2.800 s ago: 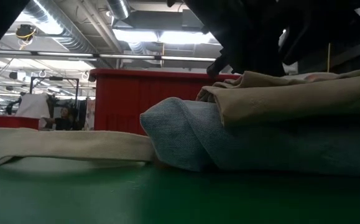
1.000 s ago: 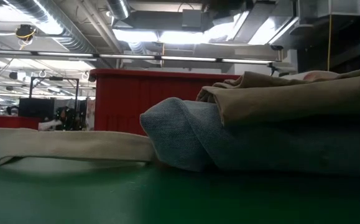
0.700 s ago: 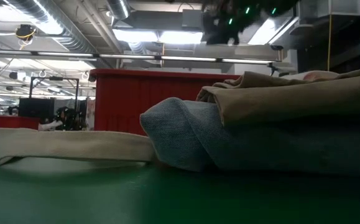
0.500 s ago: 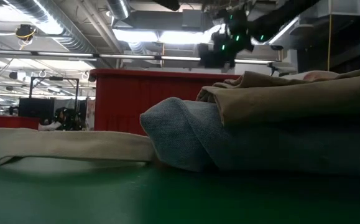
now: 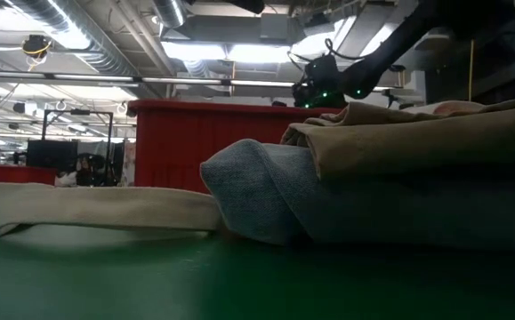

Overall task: Fold laundry
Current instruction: Remove the pink polo from the red bin

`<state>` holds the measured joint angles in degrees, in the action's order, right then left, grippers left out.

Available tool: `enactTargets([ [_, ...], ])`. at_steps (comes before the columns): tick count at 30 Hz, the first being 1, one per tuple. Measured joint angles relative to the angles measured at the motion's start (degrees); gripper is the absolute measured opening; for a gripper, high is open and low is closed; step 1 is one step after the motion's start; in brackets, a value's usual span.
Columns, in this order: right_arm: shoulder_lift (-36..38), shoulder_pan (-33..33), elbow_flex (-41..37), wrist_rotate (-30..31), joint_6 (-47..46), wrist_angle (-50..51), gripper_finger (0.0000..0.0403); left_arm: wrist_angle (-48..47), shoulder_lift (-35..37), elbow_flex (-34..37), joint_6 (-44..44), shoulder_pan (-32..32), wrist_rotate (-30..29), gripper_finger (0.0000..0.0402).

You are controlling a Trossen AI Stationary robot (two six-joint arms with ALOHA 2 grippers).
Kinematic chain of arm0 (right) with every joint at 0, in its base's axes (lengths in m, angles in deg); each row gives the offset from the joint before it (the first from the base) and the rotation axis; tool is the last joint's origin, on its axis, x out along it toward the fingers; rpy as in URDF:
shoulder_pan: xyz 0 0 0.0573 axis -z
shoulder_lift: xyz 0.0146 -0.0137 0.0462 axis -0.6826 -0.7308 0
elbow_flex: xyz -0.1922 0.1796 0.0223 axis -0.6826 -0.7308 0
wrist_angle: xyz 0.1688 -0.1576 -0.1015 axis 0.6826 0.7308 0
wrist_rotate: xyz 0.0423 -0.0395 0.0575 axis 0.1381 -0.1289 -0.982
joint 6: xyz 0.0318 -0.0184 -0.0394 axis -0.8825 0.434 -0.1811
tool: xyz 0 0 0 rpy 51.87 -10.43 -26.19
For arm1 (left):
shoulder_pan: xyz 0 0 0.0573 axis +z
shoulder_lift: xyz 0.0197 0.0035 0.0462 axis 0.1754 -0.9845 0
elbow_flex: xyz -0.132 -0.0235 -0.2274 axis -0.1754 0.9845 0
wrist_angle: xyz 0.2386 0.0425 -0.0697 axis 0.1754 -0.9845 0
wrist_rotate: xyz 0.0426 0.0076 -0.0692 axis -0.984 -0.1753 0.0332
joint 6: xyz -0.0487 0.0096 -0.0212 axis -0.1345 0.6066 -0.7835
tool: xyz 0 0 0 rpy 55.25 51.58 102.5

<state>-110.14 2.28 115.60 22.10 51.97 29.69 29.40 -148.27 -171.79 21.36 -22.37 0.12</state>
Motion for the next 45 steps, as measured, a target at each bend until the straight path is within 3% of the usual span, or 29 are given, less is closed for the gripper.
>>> enactTargets([
  [10,-6.2,0.1,12.9,-0.1,-0.1,4.4,0.0182,0.3,0.0,0.0,0.0,0.0,0.0,0.0011],
  [16,-13.2,0.6,26.6,0.2,-0.2,17.9,0.0182,0.3,0.0,0.0,0.0,0.3,0.0,0.0011],
  [23,-20.6,1.8,39.3,6.1,-2.7,37.0,0.0182,0.3,0.0,0.0,0.0,1.3,0.0,0.0011],
  [28,-22.6,3.8,40.9,3.1,-4.1,40.1,0.0182,0.2,0.0,0.0,0.0,2.1,0.0,0.0011],
  [35,-26.2,6.6,40.8,-6.3,-8.9,41.1,0.0182,0.2,0.0,0.0,0.0,2.5,0.0,0.0011],
  [45,-27.1,6.8,40.8,-8.2,-7.1,39.3,0.0182,0.2,0.0,0.0,0.0,2.5,0.0,0.0011],
])
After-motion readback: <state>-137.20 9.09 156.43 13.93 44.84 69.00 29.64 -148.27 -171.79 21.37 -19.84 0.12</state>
